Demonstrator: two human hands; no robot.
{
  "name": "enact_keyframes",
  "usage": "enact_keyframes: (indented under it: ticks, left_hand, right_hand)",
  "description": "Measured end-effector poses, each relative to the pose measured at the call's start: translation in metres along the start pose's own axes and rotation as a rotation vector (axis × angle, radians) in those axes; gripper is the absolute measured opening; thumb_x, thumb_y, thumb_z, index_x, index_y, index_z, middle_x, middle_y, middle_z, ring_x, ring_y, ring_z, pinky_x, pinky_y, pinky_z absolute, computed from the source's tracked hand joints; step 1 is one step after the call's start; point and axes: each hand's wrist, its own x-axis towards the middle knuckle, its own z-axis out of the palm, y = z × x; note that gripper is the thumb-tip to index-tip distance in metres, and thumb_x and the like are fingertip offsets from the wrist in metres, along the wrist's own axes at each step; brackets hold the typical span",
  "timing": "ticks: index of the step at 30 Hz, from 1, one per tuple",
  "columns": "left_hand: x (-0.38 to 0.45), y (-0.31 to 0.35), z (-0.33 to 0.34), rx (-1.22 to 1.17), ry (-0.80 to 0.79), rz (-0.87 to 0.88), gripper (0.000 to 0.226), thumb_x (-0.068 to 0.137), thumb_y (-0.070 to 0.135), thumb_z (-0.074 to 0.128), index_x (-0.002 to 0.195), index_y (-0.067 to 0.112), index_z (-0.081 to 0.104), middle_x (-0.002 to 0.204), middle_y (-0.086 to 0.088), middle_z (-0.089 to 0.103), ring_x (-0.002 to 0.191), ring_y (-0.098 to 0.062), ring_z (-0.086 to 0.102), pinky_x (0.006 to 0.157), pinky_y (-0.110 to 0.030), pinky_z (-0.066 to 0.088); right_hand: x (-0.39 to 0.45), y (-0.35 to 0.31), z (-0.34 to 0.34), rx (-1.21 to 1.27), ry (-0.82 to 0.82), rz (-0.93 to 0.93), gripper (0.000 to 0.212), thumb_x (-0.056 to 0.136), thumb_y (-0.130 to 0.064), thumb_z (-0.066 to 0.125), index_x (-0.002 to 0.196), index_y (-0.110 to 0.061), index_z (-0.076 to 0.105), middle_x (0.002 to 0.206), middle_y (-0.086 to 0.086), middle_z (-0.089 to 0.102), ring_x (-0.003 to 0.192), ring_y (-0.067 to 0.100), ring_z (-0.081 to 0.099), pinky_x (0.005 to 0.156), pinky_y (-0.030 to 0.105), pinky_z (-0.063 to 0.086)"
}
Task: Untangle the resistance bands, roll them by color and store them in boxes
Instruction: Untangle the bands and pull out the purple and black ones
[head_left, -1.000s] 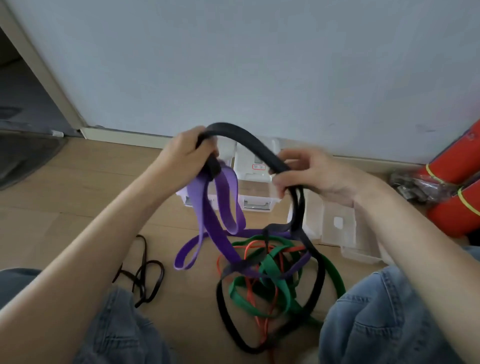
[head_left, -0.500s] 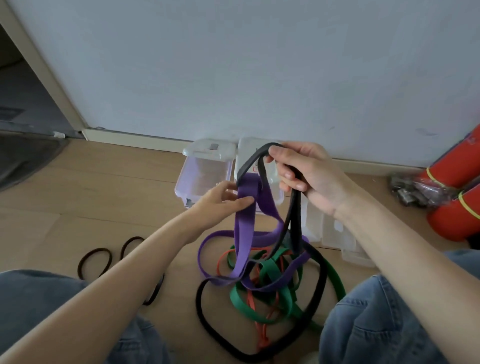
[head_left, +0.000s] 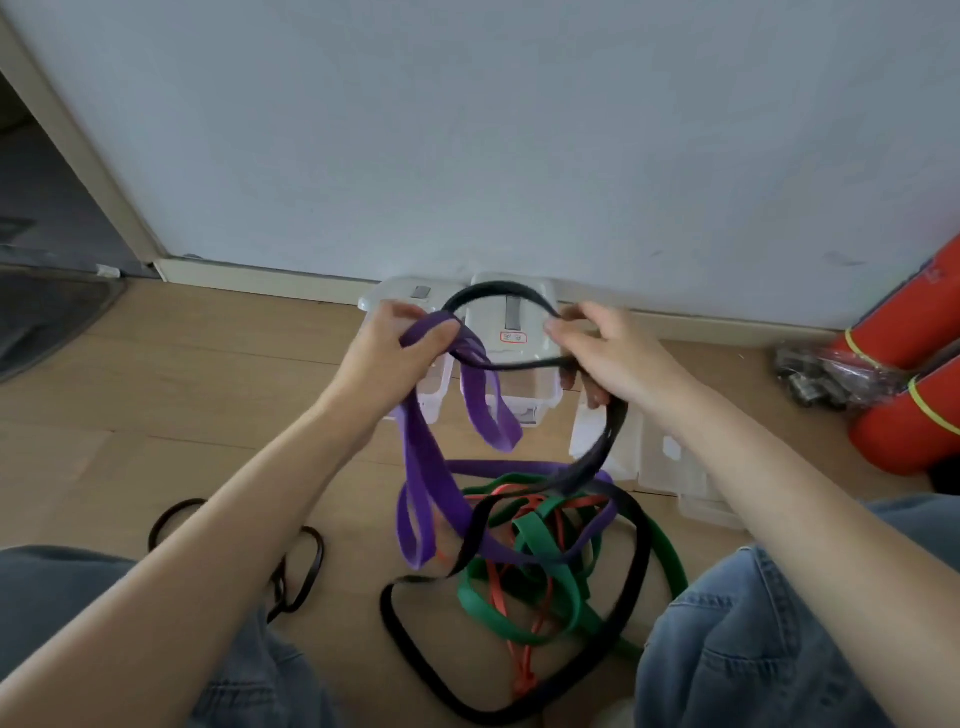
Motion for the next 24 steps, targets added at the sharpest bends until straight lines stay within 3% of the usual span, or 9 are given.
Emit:
enact_keyframes:
  ticks: [3,7,10,12,15,17,21,24]
  left_hand:
    - [-0.004,0.015,-0.010,-0.005,-0.005,0.053,0.038,0.082,0.032,0.067,0.110,0.028,0.042,0.071,0.005,0.064,0.061,-0.005,0.056,0.061,-0.019,0.045]
    - [-0.015,0.038,-0.015,-0.290,-0.182,0.196,0.027,0.083,0.015,0.066,0.105,0.024,0.053,0.064,0.006,0.065,0.052,-0.004,0.051,0.057,-0.014,0.043]
    - [-0.011,0.051,-0.032,-0.503,-0.162,0.245,0.023,0.078,0.013,0.059,0.099,0.019,0.053,0.049,0.010,0.054,0.042,-0.003,0.036,0.054,-0.015,0.038]
    - [-0.008,0.052,-0.040,-0.519,-0.106,0.220,0.022,0.075,0.012,0.056,0.096,0.018,0.053,0.045,0.011,0.049,0.040,-0.004,0.029,0.058,-0.022,0.035]
    - [-0.007,0.047,-0.042,-0.488,-0.071,0.179,0.021,0.073,0.012,0.056,0.093,0.018,0.053,0.043,0.012,0.047,0.040,-0.005,0.027,0.056,-0.022,0.035]
    - [-0.006,0.045,-0.044,-0.477,-0.063,0.177,0.020,0.073,0.012,0.056,0.092,0.018,0.053,0.043,0.011,0.046,0.040,-0.006,0.028,0.054,-0.020,0.036]
    - [-0.004,0.044,-0.043,-0.512,-0.060,0.179,0.018,0.073,0.011,0.054,0.090,0.018,0.053,0.044,0.013,0.045,0.040,-0.006,0.028,0.049,-0.017,0.036]
    - [-0.002,0.035,-0.033,-0.377,-0.132,0.122,0.007,0.076,0.015,0.055,0.082,0.018,0.058,0.046,0.012,0.044,0.040,-0.007,0.031,0.048,-0.016,0.036]
  right_hand:
    - [0.001,0.007,0.012,-0.128,-0.044,-0.058,0.015,0.097,-0.031,0.045,0.109,-0.029,0.054,0.058,-0.002,0.060,0.032,0.004,0.043,0.036,0.017,0.038]
    - [0.000,0.018,0.033,-0.335,-0.194,-0.037,0.022,0.097,-0.032,0.044,0.107,-0.027,0.064,0.056,-0.006,0.055,0.035,0.002,0.047,0.037,0.016,0.038]
    - [0.002,0.034,0.045,-0.453,-0.242,0.045,0.029,0.099,-0.031,0.040,0.118,-0.028,0.062,0.054,-0.006,0.053,0.039,0.007,0.047,0.043,0.020,0.039]
    - [0.006,0.046,0.046,-0.508,-0.221,0.096,0.029,0.099,-0.030,0.039,0.115,-0.025,0.063,0.055,-0.006,0.050,0.044,0.009,0.047,0.045,0.022,0.037]
    - [0.010,0.064,0.045,-0.694,-0.208,0.151,0.028,0.098,-0.028,0.039,0.093,-0.015,0.063,0.066,0.000,0.053,0.066,0.019,0.057,0.052,0.025,0.037]
    - [0.010,0.075,0.043,-0.777,-0.191,0.200,0.024,0.097,-0.024,0.040,0.099,-0.015,0.062,0.074,0.003,0.055,0.073,0.022,0.057,0.059,0.027,0.042]
    - [0.011,0.082,0.043,-0.785,-0.177,0.244,0.025,0.097,-0.020,0.040,0.111,-0.011,0.058,0.086,0.007,0.061,0.082,0.025,0.061,0.077,0.036,0.052]
    - [0.013,0.070,0.046,-0.564,-0.165,0.130,0.030,0.098,-0.025,0.039,0.106,-0.009,0.062,0.078,0.004,0.060,0.071,0.019,0.057,0.064,0.028,0.044]
